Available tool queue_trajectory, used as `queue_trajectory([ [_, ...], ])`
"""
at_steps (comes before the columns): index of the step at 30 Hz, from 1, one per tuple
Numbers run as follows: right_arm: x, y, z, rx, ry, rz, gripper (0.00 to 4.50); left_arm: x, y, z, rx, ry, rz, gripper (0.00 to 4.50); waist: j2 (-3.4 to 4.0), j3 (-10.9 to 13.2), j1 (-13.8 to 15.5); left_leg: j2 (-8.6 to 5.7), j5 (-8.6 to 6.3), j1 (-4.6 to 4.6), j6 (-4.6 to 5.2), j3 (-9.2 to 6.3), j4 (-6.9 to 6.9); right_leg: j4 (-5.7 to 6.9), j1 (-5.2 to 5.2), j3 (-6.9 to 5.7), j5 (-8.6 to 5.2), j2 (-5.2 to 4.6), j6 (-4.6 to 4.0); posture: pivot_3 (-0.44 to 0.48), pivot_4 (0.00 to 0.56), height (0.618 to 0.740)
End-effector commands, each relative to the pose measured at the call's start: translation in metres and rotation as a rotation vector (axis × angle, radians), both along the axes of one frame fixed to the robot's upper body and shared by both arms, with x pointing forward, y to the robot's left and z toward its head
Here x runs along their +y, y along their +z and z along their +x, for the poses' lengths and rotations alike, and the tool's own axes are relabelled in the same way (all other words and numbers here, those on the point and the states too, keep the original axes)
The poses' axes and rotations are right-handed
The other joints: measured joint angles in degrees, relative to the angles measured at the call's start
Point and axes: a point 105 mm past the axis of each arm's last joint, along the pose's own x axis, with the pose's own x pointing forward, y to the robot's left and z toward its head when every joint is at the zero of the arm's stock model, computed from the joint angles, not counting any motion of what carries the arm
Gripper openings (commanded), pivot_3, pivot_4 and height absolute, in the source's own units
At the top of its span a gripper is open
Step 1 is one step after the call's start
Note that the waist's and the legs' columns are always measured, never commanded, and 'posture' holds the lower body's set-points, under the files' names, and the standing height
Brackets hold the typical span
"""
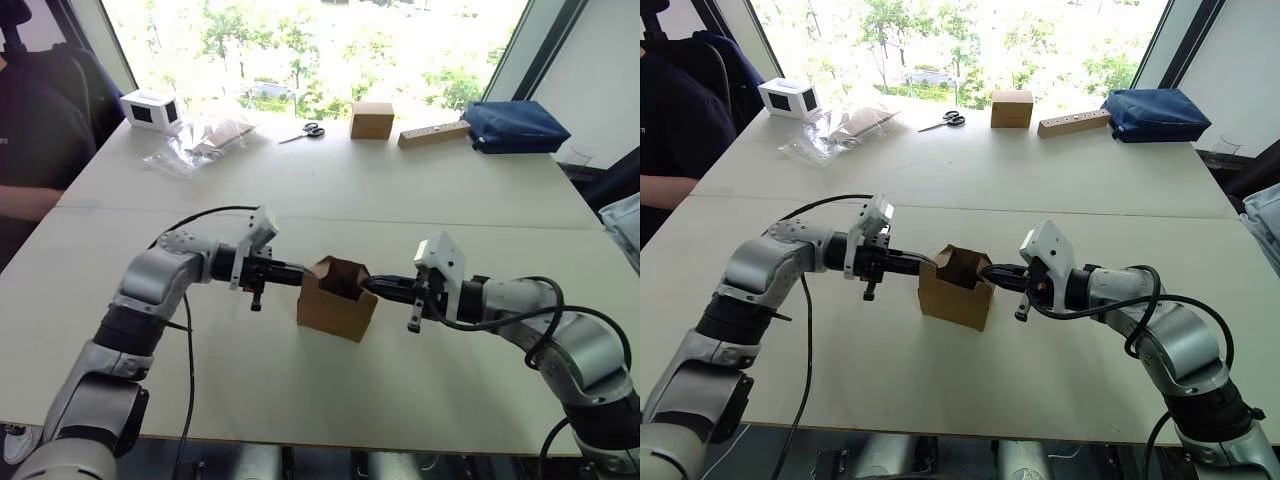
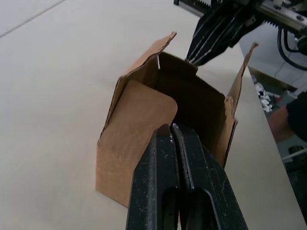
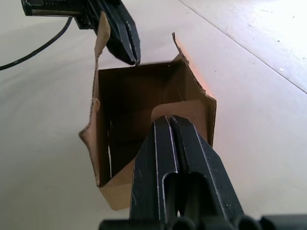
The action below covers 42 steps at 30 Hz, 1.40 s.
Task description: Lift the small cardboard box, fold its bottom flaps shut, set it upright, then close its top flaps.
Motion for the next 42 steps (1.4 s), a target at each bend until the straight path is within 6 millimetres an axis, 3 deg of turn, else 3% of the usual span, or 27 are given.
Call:
queue_trajectory([
  [1,0.004,-0.002,-0.002,-0.026,0.017,-0.024,0.00,-0.008,-0.003,-0.002,-0.035,-0.037,0.033,0.04,0.00,0.00,0.03,0.00,0.00,0.00,0.00,0.00,0.00,0.00,0.00,0.00,0.00,0.00,0.00,0.000,0.150,0.740],
  [33,0.011,-0.014,0.009,-0.056,0.032,-0.160,0.00,-0.010,-0.014,0.005,-0.049,0.007,0.080,0.04,0.00,0.00,-0.03,0.01,0.00,0.01,0.01,-0.01,0.00,0.00,0.00,0.00,0.00,0.00,-0.01,0.000,0.150,0.740],
  [38,0.010,-0.010,0.008,-0.075,0.039,-0.151,0.00,-0.007,-0.007,0.009,-0.067,0.021,0.053,0.04,0.00,0.00,-0.03,0.02,0.00,0.01,0.01,-0.01,0.00,0.00,0.00,-0.01,0.00,0.00,-0.01,0.000,0.150,0.740],
  [42,0.007,0.008,0.005,-0.102,0.043,-0.096,0.00,-0.001,0.012,0.010,-0.049,0.036,-0.027,0.04,0.00,0.00,-0.04,0.02,0.00,0.01,0.01,-0.01,0.00,0.00,0.00,-0.01,0.00,0.00,-0.01,0.000,0.150,0.740],
])
